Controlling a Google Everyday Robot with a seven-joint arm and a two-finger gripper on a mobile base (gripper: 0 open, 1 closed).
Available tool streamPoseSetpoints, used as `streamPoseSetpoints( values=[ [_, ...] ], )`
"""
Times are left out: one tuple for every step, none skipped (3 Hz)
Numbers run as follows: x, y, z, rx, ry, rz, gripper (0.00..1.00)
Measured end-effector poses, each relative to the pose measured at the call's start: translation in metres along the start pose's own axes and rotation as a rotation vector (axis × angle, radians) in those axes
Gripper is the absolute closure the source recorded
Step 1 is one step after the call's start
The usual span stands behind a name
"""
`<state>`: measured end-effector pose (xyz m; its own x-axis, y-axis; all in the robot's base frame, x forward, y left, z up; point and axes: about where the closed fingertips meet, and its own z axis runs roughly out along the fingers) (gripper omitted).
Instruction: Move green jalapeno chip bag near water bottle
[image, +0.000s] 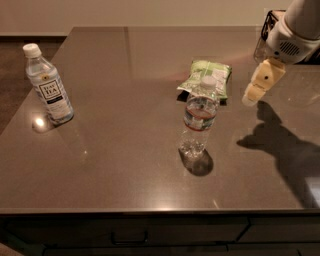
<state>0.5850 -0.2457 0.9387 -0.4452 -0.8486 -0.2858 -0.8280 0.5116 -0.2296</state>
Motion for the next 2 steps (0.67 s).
streamPoseSetpoints(
  values=[
    [-0.023,-0.019,0.037,0.006,-0.015,0.078,0.0],
    [-0.044,-0.032,0.068,-0.01,-0.03,0.152,0.0]
  ],
)
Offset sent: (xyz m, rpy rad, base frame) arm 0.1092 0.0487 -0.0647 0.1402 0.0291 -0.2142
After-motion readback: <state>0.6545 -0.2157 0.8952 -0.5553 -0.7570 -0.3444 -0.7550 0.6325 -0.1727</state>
